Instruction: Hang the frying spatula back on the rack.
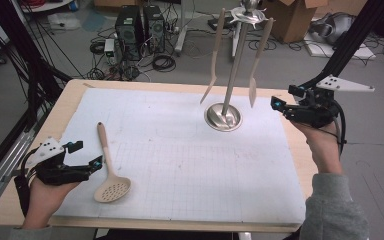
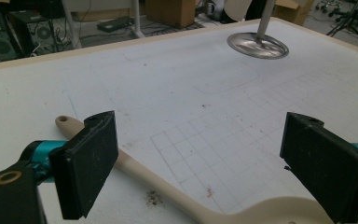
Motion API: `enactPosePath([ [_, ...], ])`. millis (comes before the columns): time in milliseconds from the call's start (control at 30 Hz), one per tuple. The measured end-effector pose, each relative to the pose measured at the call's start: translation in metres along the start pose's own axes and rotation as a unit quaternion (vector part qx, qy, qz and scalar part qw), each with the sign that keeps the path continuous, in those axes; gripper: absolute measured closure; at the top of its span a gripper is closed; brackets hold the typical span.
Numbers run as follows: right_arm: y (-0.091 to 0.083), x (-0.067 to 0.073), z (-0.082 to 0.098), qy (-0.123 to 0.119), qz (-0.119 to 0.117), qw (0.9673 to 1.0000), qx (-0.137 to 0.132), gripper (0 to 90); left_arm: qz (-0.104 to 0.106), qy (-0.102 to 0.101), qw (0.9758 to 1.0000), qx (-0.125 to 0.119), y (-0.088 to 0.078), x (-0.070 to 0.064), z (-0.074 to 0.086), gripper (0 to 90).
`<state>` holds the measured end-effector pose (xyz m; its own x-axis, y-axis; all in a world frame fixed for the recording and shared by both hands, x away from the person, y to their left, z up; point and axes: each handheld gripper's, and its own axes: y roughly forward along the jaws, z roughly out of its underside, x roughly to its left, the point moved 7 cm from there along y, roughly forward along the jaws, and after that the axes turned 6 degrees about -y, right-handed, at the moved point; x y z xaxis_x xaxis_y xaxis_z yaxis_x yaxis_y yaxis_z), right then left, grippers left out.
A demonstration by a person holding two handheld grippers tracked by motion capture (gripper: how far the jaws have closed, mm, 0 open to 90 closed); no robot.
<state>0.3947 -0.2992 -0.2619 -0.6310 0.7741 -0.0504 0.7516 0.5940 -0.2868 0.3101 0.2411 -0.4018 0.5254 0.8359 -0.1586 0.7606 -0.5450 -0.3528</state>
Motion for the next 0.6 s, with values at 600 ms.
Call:
enactPosePath([
  [600,0.003,0.026,0.023,-0.010,-0.024,0.9996,0.002,17.2,-0.001,0.006,1.0000,0.000,0.000,-0.004,0.000,11.9],
])
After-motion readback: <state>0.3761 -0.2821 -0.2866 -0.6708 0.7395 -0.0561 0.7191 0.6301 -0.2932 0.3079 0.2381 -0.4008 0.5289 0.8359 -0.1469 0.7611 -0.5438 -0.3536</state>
